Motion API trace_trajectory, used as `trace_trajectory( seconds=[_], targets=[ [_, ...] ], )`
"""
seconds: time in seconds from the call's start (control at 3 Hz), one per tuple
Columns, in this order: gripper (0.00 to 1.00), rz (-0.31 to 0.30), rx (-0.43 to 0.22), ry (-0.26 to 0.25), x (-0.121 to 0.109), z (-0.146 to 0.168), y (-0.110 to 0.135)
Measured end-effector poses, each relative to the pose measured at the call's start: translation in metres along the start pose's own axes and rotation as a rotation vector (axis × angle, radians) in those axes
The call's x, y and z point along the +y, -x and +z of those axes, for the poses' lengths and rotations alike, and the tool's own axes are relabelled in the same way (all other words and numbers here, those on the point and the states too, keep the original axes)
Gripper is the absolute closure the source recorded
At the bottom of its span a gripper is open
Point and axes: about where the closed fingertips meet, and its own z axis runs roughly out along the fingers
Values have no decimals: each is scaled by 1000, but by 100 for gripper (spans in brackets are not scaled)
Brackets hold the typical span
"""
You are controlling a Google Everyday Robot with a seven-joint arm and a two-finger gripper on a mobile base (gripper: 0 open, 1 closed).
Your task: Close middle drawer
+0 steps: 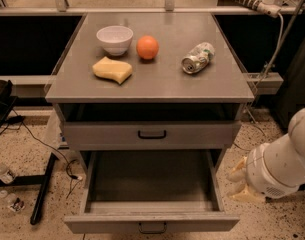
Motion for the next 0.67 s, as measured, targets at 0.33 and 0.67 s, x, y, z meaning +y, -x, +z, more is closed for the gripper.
trace_trajectory(
  seconds=[0.33,0.67],
  targets=[
    [85,0,0,0,1,2,-1],
    [100,-12,-20,33,9,15,3]
  ],
)
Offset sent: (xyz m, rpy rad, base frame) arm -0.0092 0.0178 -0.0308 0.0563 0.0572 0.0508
